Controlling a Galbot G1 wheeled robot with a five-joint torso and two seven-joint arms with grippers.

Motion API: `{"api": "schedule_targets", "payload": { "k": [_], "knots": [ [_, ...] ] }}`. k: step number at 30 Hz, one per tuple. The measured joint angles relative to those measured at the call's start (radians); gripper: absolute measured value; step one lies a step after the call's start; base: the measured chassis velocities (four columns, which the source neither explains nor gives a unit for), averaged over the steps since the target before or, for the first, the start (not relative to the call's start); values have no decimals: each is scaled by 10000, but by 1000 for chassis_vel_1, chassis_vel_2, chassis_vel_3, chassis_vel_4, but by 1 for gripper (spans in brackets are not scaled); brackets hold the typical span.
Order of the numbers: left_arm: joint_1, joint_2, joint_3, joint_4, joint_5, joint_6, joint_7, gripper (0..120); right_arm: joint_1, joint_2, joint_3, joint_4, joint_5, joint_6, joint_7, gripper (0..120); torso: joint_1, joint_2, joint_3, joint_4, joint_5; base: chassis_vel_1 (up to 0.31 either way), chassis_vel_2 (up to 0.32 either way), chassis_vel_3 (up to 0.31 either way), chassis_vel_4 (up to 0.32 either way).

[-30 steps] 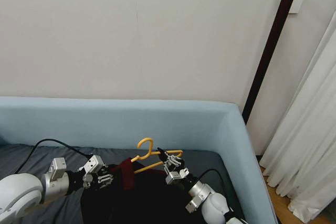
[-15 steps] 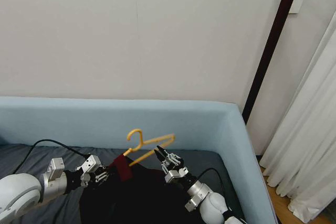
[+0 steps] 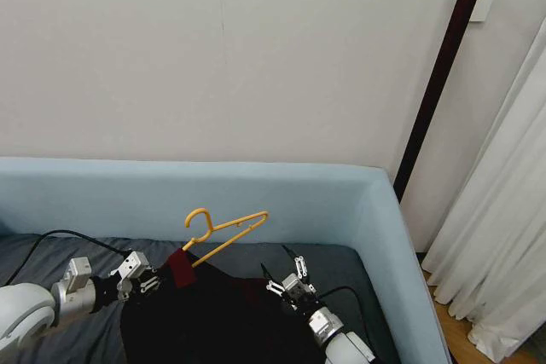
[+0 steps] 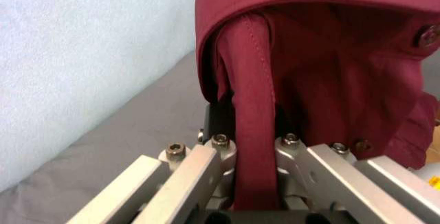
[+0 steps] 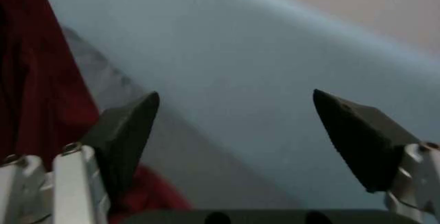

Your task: Pick up the clothes from the sofa and hang them on the clothes hanger.

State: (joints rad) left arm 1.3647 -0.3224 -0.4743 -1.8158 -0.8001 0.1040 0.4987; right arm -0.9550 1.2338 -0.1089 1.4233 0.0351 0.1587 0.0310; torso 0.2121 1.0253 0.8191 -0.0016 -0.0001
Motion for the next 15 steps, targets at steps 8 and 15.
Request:
{"api": "schedule_targets", "payload": {
  "k": [8,15],
  "knots": [
    [-18,-56,-1,-11,198,-3,-6,1,453,225,-142,-807,3694,-1082,-3011,100,1,0,0,2,0,0,0,0,0],
    [-121,-117,121,136,363,-59,-16,1,493,231,-240,-804,4430,-2384,-4080,100,1,0,0,2,0,0,0,0,0]
  ]
}}
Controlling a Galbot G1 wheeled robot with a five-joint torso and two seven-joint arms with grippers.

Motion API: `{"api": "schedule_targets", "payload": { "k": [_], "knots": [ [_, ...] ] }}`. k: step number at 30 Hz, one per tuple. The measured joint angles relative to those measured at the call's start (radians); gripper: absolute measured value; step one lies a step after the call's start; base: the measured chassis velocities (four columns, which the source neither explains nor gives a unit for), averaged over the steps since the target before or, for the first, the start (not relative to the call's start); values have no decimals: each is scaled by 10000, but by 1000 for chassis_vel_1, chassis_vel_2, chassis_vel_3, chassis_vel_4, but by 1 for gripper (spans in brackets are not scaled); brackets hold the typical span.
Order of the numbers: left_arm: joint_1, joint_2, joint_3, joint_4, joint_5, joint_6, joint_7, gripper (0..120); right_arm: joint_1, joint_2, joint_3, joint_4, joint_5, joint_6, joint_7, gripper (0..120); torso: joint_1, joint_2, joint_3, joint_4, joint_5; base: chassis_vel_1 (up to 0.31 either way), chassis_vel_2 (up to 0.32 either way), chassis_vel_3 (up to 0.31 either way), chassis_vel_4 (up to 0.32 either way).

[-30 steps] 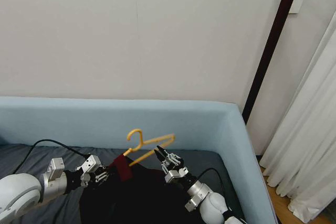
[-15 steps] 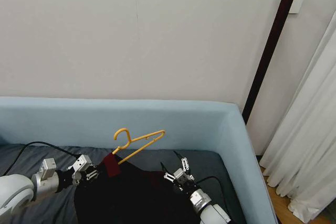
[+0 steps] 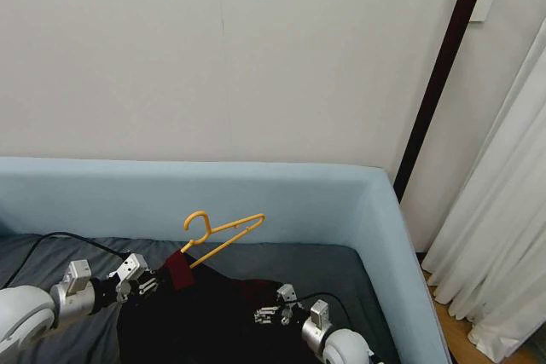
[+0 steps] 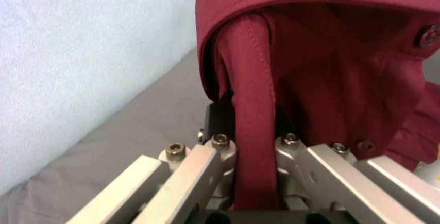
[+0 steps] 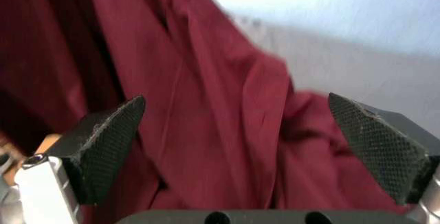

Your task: Pick up the clothes from the sofa and hang them on the clothes hanger.

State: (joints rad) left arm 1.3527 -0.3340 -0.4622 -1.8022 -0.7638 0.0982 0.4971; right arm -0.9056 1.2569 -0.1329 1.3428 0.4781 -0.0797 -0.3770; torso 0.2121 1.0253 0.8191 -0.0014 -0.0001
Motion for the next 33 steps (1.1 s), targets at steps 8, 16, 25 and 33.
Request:
{"api": "schedule_targets", "payload": {
  "k": [8,16,25,33],
  "knots": [
    [-420,-4,383,167,73,-64,-11,1,242,360,-21,-505,-608,-686,75,79,0,0,0,0,0,0,0,0,0],
    [-644,-51,579,274,72,-77,-14,1,403,562,-112,-845,-724,-825,422,52,0,0,0,-1,0,0,0,0,0],
    [-1161,-186,1033,462,93,-96,-14,1,496,642,-180,-1010,-1023,-801,396,17,0,0,0,-1,0,0,0,0,0],
    [-1563,-287,1339,598,115,-97,-14,1,513,592,-113,-1093,-1194,-508,11,0,1,0,0,-1,0,0,0,0,0]
  ]
}}
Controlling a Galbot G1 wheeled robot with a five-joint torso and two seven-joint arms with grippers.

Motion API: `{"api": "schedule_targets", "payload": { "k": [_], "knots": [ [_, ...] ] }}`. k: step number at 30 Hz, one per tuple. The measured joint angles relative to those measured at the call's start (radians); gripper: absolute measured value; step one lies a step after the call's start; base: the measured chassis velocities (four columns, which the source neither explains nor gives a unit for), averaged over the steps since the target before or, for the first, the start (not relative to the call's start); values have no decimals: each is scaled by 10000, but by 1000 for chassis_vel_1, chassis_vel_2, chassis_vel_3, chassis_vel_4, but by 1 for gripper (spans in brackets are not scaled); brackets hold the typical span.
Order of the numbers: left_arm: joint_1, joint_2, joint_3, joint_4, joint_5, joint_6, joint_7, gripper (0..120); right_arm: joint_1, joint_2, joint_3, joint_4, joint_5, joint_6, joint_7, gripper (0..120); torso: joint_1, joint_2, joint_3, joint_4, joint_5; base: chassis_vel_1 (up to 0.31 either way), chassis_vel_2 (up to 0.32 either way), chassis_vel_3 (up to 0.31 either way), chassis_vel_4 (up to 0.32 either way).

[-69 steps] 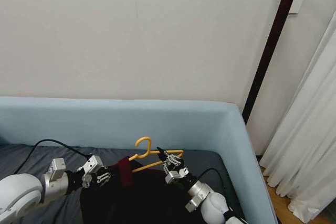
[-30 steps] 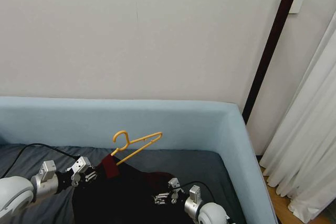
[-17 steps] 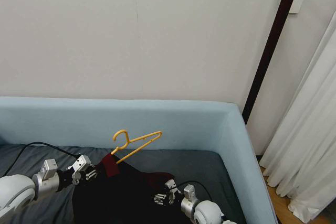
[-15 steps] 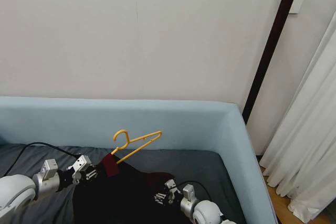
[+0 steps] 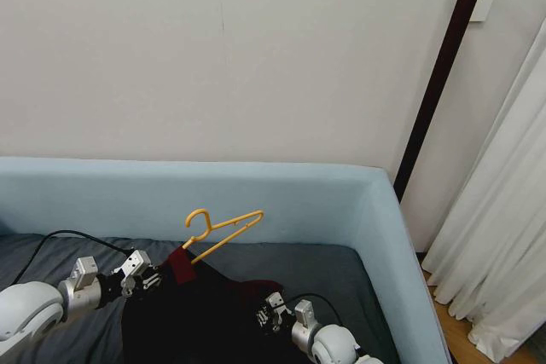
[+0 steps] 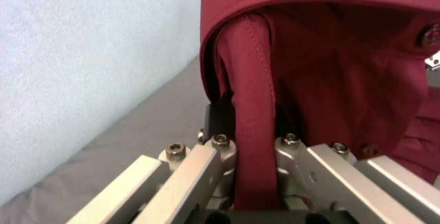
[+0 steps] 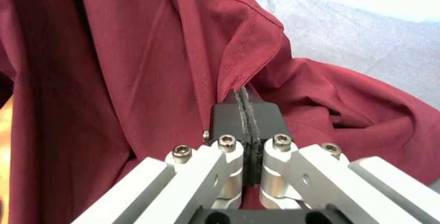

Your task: Pick up the clothes from the sofa and hang them on the clothes hanger.

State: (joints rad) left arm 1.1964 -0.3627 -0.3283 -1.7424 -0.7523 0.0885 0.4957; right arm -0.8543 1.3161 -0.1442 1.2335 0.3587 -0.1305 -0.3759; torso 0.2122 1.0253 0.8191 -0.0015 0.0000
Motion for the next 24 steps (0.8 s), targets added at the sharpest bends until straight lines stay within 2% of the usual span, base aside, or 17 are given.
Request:
{"api": "schedule_targets", "payload": {
  "k": [16,20,21,24],
  "knots": [
    [-542,-124,447,160,23,-8,0,1,-20,-8,32,-82,29,59,157,0,0,0,0,0,1,0,0,0,0],
    [-581,-132,469,161,37,-9,0,1,-14,19,33,-136,51,16,186,19,1,0,0,0,0,0,0,0,0],
    [-581,-132,469,161,37,-9,0,1,-14,19,33,-136,51,16,186,19,1,0,0,0,0,0,0,0,0],
    [-536,-130,447,139,49,-8,0,1,-9,59,25,-211,19,-14,201,31,1,0,0,0,0,0,0,0,0]
  ]
}}
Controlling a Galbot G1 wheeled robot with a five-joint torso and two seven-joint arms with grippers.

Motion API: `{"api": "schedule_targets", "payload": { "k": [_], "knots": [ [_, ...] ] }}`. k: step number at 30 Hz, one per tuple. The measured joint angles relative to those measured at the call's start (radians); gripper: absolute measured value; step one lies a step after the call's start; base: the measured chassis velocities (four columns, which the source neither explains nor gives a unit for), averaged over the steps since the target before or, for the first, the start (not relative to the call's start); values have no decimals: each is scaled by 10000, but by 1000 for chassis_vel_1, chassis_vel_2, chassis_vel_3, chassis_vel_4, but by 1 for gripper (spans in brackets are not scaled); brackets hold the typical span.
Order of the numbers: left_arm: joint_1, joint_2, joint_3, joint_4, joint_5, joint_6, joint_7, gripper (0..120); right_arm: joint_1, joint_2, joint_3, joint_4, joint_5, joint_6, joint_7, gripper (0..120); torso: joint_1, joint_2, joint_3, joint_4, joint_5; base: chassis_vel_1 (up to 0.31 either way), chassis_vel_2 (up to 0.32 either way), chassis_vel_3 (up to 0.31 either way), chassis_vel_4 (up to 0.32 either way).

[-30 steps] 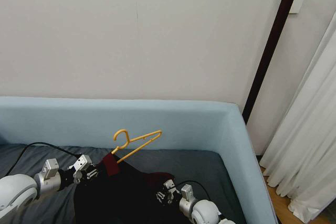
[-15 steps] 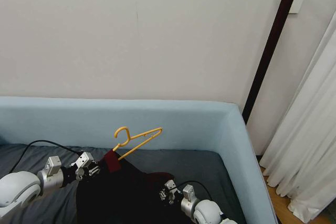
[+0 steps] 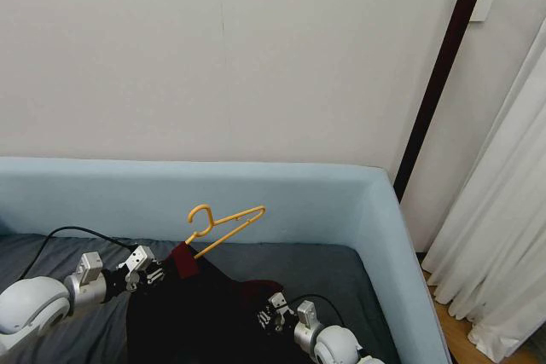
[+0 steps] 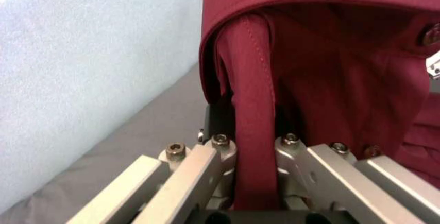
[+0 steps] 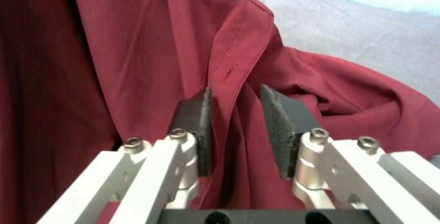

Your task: Pick up the clothes from the sofa and hang them on the clothes hanger.

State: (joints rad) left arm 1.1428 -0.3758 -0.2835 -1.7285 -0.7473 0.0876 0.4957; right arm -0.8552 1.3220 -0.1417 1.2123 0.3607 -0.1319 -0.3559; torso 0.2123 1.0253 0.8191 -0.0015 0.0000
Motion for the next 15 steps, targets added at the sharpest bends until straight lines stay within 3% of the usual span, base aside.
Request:
{"api": "schedule_targets", "payload": {
  "k": [7,15],
  "knots": [
    [210,17,-185,-61,43,0,-7,1,43,99,-15,-173,-69,-5,16,29,0,0,0,0,0,0,0,0,0],
    [499,20,-427,-127,65,-15,-18,1,107,343,-26,-462,-193,-4,77,13,0,0,0,0,0,0,0,0,0]
  ]
}}
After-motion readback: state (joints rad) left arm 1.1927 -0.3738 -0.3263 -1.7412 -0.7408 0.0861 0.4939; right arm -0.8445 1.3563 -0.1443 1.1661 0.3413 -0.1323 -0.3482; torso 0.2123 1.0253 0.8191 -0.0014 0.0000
